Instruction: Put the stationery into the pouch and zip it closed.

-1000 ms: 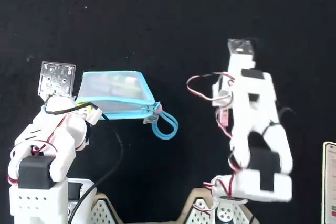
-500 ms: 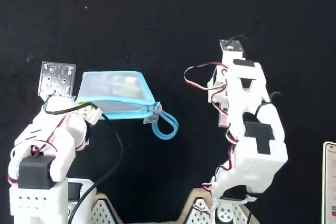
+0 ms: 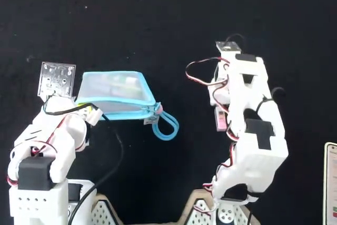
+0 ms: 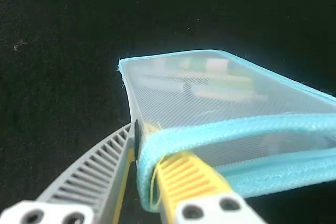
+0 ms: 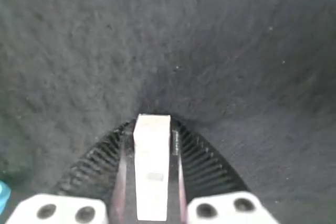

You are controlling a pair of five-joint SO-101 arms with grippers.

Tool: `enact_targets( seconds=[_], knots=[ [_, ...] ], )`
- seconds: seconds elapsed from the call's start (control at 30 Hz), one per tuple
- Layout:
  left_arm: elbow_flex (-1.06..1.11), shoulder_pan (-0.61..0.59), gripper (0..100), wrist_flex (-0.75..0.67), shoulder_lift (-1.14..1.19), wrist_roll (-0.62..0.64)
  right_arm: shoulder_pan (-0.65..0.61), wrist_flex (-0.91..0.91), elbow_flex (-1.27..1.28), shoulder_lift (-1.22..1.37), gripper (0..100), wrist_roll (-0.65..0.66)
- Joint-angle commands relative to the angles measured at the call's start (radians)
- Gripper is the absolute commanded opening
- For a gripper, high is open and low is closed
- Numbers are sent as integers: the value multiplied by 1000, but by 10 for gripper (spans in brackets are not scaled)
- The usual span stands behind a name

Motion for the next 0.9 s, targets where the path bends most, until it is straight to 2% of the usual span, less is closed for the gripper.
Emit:
enact_targets(
  seconds=[0.0, 0.2, 0.37, 0.67, 0.87],
  knots=[
    [-12, -12, 30, 5, -6, -11, -20, 15, -108, -8, 11, 12],
    [-12, -12, 30, 5, -6, -11, -60, 137, -174, -128, 11, 12],
    [-12, -12, 30, 5, -6, -11, -158, 161, -33, -412, 11, 5],
    [-12, -12, 30, 5, -6, -11, -338, -94, 387, -1102, 11, 3],
    [-12, -12, 30, 5, -6, -11, -569, -221, 587, -1538, 11, 3]
  ],
)
